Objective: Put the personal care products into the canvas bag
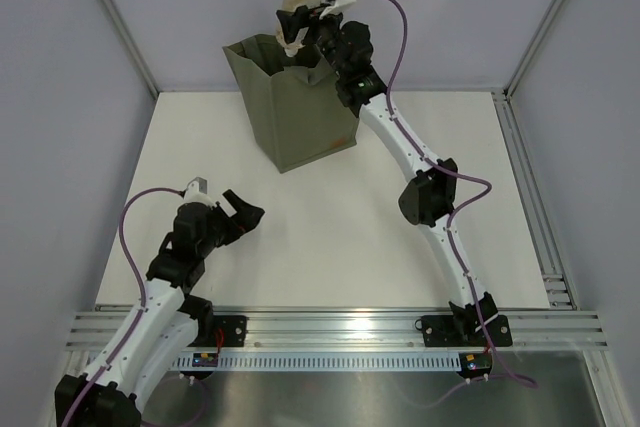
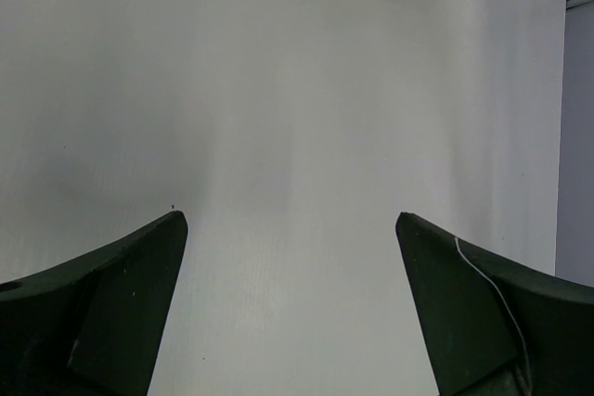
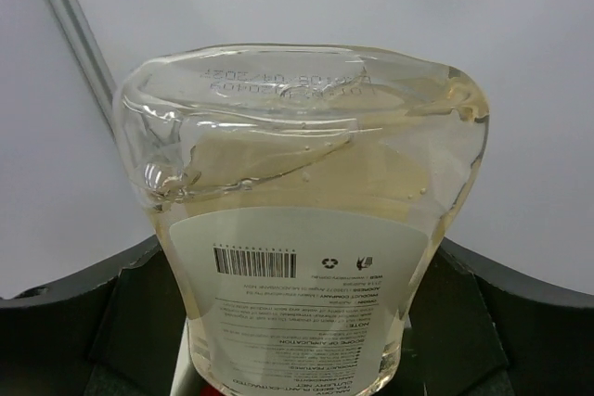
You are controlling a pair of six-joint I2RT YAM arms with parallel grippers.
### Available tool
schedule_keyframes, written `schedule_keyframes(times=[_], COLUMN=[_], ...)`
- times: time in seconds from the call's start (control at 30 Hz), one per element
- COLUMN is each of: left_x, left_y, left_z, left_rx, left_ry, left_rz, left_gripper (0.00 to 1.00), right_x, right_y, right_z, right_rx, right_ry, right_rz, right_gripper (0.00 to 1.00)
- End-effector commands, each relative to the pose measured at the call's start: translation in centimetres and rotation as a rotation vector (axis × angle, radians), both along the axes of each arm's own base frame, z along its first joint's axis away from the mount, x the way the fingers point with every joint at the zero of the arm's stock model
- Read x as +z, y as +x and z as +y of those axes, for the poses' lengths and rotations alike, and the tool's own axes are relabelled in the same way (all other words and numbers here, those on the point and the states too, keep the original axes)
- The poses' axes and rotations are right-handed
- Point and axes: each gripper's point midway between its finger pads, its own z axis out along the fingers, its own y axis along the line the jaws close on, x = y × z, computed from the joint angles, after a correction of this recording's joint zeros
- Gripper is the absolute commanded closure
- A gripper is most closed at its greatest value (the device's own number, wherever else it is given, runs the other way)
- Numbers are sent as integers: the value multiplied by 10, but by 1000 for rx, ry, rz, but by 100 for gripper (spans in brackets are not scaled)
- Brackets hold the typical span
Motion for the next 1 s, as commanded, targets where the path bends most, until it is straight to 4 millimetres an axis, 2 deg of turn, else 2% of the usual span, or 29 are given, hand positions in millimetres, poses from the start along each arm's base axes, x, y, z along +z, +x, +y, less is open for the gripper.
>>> schedule_keyframes(times=[0.0,0.07,0.1,0.13,0.17,0.2,0.27,0.33,0.37,0.43,0.5,0.53,0.6,0.67,0.7,0.77,0.8,0.83,0.87,0.9,0.97], left_x=[20,22,22,25,25,27,31,35,39,44,51,53,59,63,65,69,71,77,81,84,89], left_y=[5,5,5,5,4,4,4,4,4,4,5,5,7,8,8,8,7,6,4,3,-2], left_z=[-1,-1,-2,-2,-2,-2,-2,-2,-2,-2,-2,-1,-2,-7,-9,-15,-17,-19,-20,-21,-23], left_rx=[-14,-17,-23,-29,-40,-47,-68,-79,-90,-104,-119,-123,-132,-146,-153,-175,-183,-194,-197,-201,-206], left_ry=[-2,1,2,6,21,26,53,69,84,96,117,124,128,109,98,69,64,50,42,32,4], left_rz=[-79,-89,-90,-98,-101,-108,-118,-129,-140,-155,-179,-188,-210,-227,-231,-236,-237,-238,-244,-249,-261], left_gripper=[1,1,1,1,1,1,1,1,1,1,1,1,1,1,1,1,1,1,1,1,1], right_x=[26,32,33,35,35,51,55,82,81,96,71,97,78,60,43,25,11,4,15,-11,-27], right_y=[-32,-49,-58,-65,-69,-78,-84,-94,-97,-116,-123,-141,-152,-149,-139,-127,-110,-101,-99,-83,-71], right_z=[26,29,31,33,34,31,28,16,11,-5,-13,-38,-51,-58,-54,-46,-37,-31,-29,-19,-13], right_rx=[108,199,240,269,290,295,304,277,276,267,303,288,326,326,337,362,362,366,368,372,370], right_ry=[-152,-221,-252,-282,-309,-304,-320,-307,-323,-350,-427,-421,-458,-487,-496,-472,-455,-431,-394,-395,-367], right_rz=[-281,-336,-346,-356,-352,-374,-337,-340,-279,-232,-131,-155,-76,1,44,120,143,166,148,187,217], right_gripper=[65,37,13,5,1,1,1,0,0,1,1,0,0,1,1,1,1,1,0,0,0])
